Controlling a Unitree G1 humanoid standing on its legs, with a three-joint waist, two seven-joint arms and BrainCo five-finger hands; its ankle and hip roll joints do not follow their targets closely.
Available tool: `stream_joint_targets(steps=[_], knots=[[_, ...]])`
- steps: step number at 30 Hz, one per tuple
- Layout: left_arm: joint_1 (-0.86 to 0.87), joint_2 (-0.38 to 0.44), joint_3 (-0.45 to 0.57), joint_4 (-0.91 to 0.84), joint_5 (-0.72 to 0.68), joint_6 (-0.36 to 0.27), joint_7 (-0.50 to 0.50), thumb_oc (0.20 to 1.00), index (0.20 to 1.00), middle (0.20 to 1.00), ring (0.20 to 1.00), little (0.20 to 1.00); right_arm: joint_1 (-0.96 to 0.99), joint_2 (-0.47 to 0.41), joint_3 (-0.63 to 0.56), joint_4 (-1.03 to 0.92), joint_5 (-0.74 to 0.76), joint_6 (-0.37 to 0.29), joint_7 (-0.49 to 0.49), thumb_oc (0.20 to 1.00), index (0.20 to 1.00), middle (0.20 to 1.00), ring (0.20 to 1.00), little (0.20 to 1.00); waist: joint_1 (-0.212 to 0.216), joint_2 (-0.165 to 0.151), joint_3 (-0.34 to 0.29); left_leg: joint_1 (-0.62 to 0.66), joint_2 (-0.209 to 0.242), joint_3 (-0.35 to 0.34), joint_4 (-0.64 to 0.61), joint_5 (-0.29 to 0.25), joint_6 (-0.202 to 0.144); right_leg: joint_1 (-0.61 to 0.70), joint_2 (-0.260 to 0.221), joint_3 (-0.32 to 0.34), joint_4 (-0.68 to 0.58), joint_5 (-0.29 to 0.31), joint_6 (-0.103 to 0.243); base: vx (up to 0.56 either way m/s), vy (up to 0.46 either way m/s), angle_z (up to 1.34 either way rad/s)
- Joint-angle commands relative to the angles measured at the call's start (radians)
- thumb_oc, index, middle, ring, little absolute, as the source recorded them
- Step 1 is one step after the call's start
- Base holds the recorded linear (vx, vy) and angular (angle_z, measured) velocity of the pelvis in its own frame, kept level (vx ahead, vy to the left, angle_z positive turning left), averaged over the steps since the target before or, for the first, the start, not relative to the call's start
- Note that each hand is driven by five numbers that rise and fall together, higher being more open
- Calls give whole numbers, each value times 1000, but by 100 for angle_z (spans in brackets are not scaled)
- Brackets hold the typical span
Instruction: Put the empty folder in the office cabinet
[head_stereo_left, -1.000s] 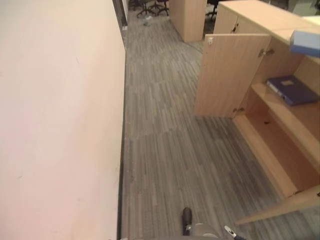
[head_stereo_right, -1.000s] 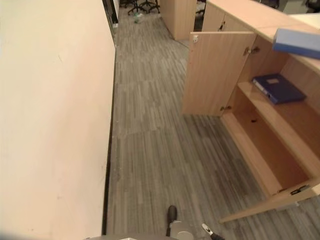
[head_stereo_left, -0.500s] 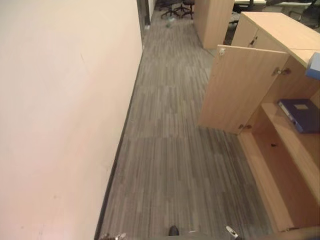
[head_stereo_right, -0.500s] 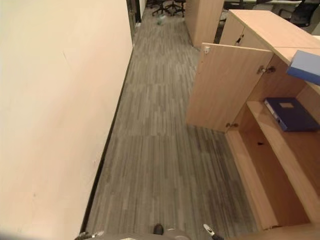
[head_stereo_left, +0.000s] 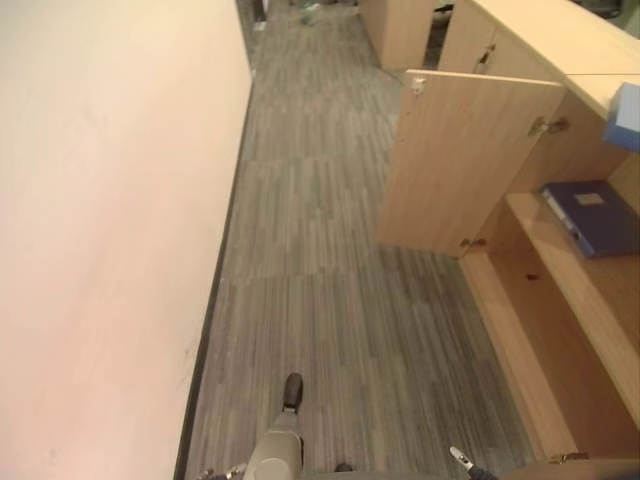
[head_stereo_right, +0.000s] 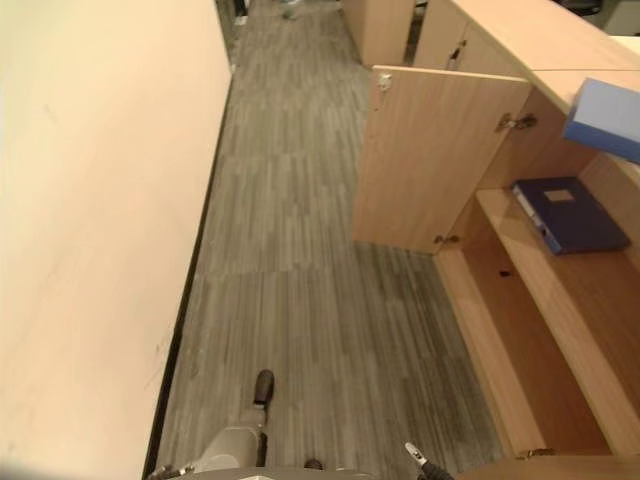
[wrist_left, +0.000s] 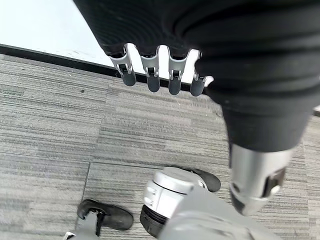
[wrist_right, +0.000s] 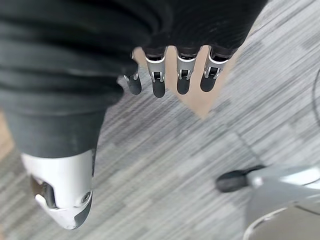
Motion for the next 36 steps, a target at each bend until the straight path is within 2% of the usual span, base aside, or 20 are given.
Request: stream_joint_targets(steps=[1,2,3,7,9,10,12,13,15,17,18,19,20,22,25,26,27,29,33,36], knots=[[6,19,-17,-1,15,-11,-3,1000,1000,1000,1000,1000,73,-6,-35,11,-18,3,11,1000,1000,1000,1000,1000,6,45,-69,49,34,-2,6,2,-13,-70,-117,69,95,-44,96,169,149,-39],[6,19,-17,-1,15,-11,-3,1000,1000,1000,1000,1000,74,-6,-35,11,-18,3,11,1000,1000,1000,1000,1000,8,44,-69,50,33,0,6,2,-12,-69,-118,70,95,-45,96,328,316,-29],[7,21,-15,-3,16,-12,-4,1000,1000,1000,1000,1000,77,1,-35,14,-18,6,17,1000,1000,1000,1000,1000,9,38,-81,69,14,17,6,-14,4,-66,-147,76,93,-39,117,231,250,-21],[-1,32,-9,-12,12,-15,-2,1000,1000,1000,1000,1000,72,12,-33,10,-21,7,25,1000,1000,1000,1000,1000,14,33,-92,95,-17,40,7,-51,38,-89,-187,87,138,-28,148,185,249,-17],[-13,38,-12,-25,13,-16,2,1000,1000,1000,1000,1000,59,20,-26,-10,-23,6,30,1000,1000,1000,1000,1000,12,37,-91,125,-49,62,6,-90,67,-142,-229,83,239,8,183,153,302,-19],[-16,39,-14,-27,13,-16,1,1000,1000,1000,1000,1000,57,20,-25,-18,-21,6,31,1000,1000,1000,1000,1000,11,39,-90,135,-58,63,6,-99,74,-159,-242,79,280,22,188,126,257,-2],[-25,44,-17,-31,17,-12,-1,1000,1000,1000,1000,1000,51,20,-25,-36,-19,5,31,1000,1000,1000,1000,1000,3,44,-81,163,-84,64,6,-121,95,-213,-283,66,416,103,186,95,212,8],[-26,44,-17,-31,17,-12,-1,1000,1000,1000,1000,1000,51,21,-25,-37,-19,6,31,1000,1000,1000,1000,1000,4,43,-81,162,-86,65,6,-121,96,-216,-284,68,421,101,187,66,176,-1],[-26,48,-26,-33,29,-5,-8,1000,1000,1000,1000,1000,51,22,-20,-52,-19,2,27,1000,1000,1000,1000,1000,-7,58,-65,205,-107,65,6,-149,119,-267,-321,27,571,164,153,123,265,-7],[-21,51,-22,-29,37,0,-11,1000,1000,1000,1000,1000,53,23,-13,-52,-26,2,27,1000,1000,1000,1000,1000,-1,63,-60,234,-104,85,6,-175,125,-302,-355,-49,589,168,135,166,181,3],[-21,53,-22,-25,39,2,-12,1000,1000,1000,1000,1000,51,23,-11,-53,-27,2,27,1000,1000,1000,1000,1000,-1,61,-55,252,-104,84,6,-198,121,-310,-358,-73,578,136,139,163,38,-2],[-21,54,-22,-21,41,3,-13,1000,1000,1000,1000,1000,48,22,-10,-54,-27,3,27,1000,1000,1000,1000,1000,-4,68,-50,256,-97,85,6,-200,119,-325,-346,-98,546,121,136,73,7,-7],[-23,54,-22,-21,41,3,-14,1000,1000,1000,1000,1000,47,22,-11,-55,-27,3,27,1000,1000,1000,1000,1000,-4,73,-47,249,-91,89,6,-186,121,-326,-342,-111,537,135,123,109,-19,-19],[-15,52,-19,-9,43,10,-18,1000,1000,1000,1000,1000,37,23,-3,-65,-24,5,29,1000,1000,1000,1000,1000,-11,80,-18,289,-79,89,6,-212,111,-368,-305,-170,426,108,149,153,-50,-16],[-1,46,-9,7,50,16,-21,1000,1000,1000,1000,1000,29,21,2,-71,-26,7,31,1000,1000,1000,1000,1000,-23,71,7,323,-81,108,10,-218,103,-401,-269,-247,257,172,166,88,-53,-9],[-1,46,-9,7,50,16,-21,1000,1000,1000,1000,1000,29,21,2,-71,-26,7,31,1000,1000,1000,1000,1000,-23,72,9,324,-79,107,10,-218,102,-397,-267,-248,253,174,166,176,-91,-18],[8,43,1,15,58,19,-24,1000,1000,1000,1000,1000,28,20,5,-71,-30,8,31,1000,1000,1000,1000,1000,-21,64,7,349,-78,117,8,-242,91,-404,-248,-292,178,183,188,250,-116,-23],[17,42,12,19,61,21,-28,1000,1000,1000,1000,1000,27,19,6,-68,-35,8,33,1000,1000,1000,1000,1000,-11,56,3,364,-70,139,12,-257,84,-388,-246,-356,131,200,193,257,-148,-15],[27,39,17,24,74,22,-30,1000,1000,1000,1000,1000,38,17,3,-55,-36,6,31,1000,1000,1000,1000,1000,-12,46,-21,393,-62,151,11,-295,77,-344,-231,-357,100,193,180,232,-118,-2],[23,34,13,25,70,22,-30,1000,1000,1000,1000,1000,45,9,-9,-43,-12,3,25,1000,1000,1000,1000,1000,-27,48,-43,415,-19,169,32,-336,60,-348,-204,-333,135,154,160,303,-170,-1]])
